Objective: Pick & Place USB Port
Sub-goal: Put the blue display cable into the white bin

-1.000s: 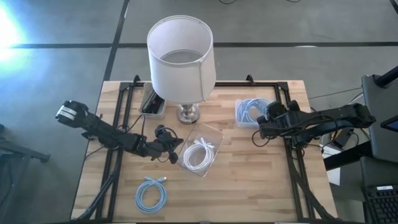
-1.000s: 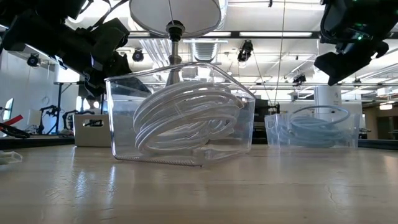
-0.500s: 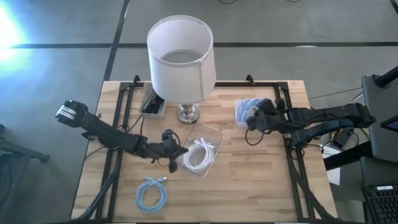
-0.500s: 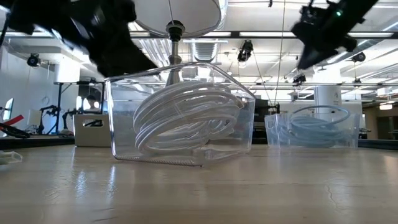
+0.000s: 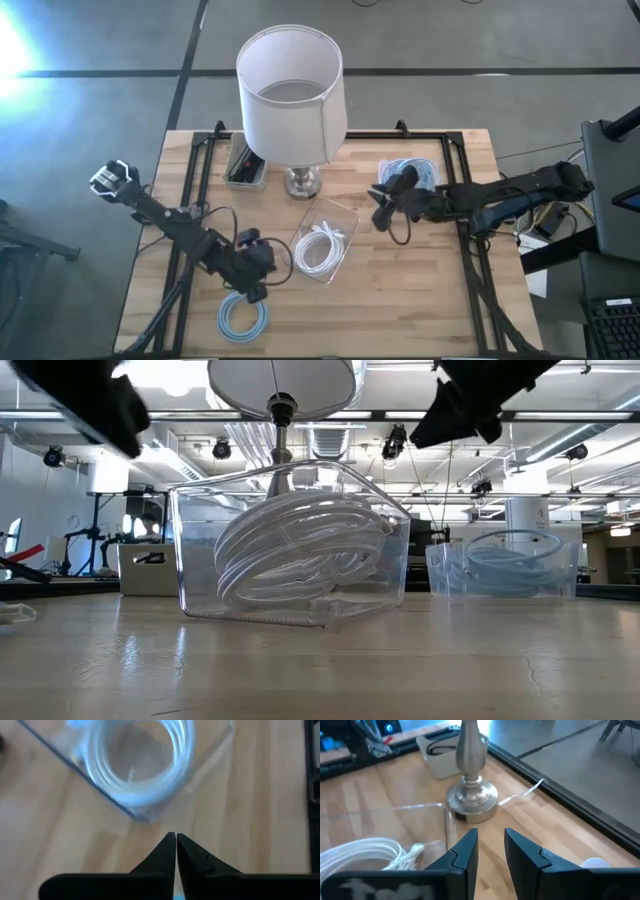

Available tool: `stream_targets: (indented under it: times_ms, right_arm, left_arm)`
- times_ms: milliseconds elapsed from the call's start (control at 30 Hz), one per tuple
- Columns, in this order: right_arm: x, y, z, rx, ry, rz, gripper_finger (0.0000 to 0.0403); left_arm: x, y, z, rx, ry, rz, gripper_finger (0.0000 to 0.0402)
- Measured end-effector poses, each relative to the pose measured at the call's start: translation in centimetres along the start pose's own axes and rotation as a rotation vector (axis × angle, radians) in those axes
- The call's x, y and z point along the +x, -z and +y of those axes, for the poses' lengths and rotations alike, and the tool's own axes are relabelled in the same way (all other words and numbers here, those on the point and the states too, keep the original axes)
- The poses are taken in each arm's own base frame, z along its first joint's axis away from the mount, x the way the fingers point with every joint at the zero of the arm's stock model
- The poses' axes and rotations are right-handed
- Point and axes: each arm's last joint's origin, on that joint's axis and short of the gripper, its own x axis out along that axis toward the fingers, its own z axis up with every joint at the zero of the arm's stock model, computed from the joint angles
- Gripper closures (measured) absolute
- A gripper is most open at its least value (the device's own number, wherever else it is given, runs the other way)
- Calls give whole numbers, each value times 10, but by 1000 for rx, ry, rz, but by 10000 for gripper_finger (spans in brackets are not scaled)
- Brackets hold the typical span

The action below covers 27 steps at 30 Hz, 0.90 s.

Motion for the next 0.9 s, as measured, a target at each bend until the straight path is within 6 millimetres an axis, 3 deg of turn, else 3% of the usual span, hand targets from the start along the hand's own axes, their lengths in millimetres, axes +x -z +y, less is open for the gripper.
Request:
stream_targets:
  times_ms: [167, 500, 733, 900]
  right_arm:
    - [17, 6, 13, -22, -48, 57, 298]
    - [35, -1, 46, -172, -222, 138, 287]
    - [44, 4, 81, -265, -372, 209, 293]
    - [54, 8, 98, -291, -377, 236, 289]
  left_arm:
    - [-1, 13, -2, -72, 47, 122, 358]
    - [9, 40, 6, 40, 99, 320, 277]
    - [20, 64, 18, 41, 81, 418, 268]
    - [29, 80, 16, 26, 200, 446, 271]
